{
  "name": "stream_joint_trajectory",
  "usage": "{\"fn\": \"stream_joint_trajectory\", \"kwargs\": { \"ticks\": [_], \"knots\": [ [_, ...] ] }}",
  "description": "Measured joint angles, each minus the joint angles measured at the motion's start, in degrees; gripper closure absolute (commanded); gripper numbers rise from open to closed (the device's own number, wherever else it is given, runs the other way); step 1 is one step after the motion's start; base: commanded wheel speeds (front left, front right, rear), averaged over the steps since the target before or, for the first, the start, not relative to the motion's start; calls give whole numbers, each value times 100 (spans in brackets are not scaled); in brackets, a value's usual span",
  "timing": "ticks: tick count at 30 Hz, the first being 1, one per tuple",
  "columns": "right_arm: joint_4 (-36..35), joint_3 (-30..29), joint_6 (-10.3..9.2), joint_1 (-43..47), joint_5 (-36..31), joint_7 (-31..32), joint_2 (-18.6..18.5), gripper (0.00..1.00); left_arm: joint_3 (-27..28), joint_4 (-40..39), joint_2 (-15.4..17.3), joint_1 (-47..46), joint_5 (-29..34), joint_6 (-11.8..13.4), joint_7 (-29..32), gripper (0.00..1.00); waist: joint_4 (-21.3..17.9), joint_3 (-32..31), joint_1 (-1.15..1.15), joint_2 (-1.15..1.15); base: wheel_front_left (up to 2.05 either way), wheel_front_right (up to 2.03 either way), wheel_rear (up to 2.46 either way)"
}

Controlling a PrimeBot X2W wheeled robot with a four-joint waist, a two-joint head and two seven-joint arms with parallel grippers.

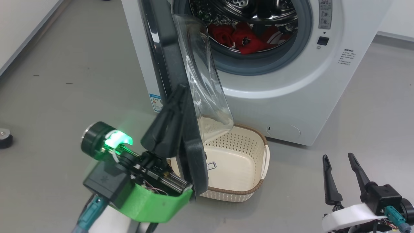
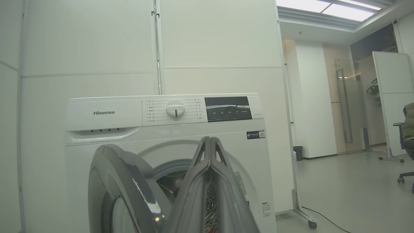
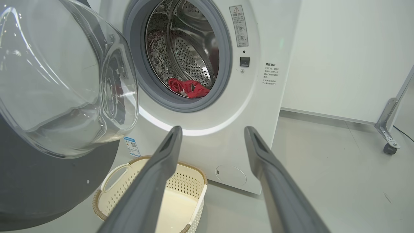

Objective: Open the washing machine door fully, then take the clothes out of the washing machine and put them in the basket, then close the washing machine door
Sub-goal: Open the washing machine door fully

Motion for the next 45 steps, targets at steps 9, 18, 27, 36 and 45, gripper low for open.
{"fn": "stream_joint_trajectory", "kwargs": {
  "ticks": [9, 18, 27, 36, 45],
  "knots": [
    [73, 1, 54, -34, -37, -1, 15, 0, -798, 103, 41, 355, -34, -94, 119, 100, -57, 17, 0, 0, 0, 0, 0],
    [165, -7, 103, -124, -40, -1, 24, 0, -1516, 527, 316, 625, -442, -124, 811, 100, -76, 65, 0, 0, 0, 0, 0],
    [224, -8, 110, -188, -41, -1, 30, 0, -1506, 1065, 508, 728, -598, -124, 1244, 100, -109, 115, 0, 0, 0, 0, 0],
    [252, -58, 154, -266, -86, 0, 35, 0, -1254, 1313, 514, 728, -694, -113, 1330, 100, -124, 161, 0, 0, 0, 0, 0],
    [285, -153, 155, -271, -88, -1, 43, 0, -1178, 1441, 505, 727, -697, -57, 1346, 100, -46, 161, 0, 0, 0, 0, 0]
  ]
}}
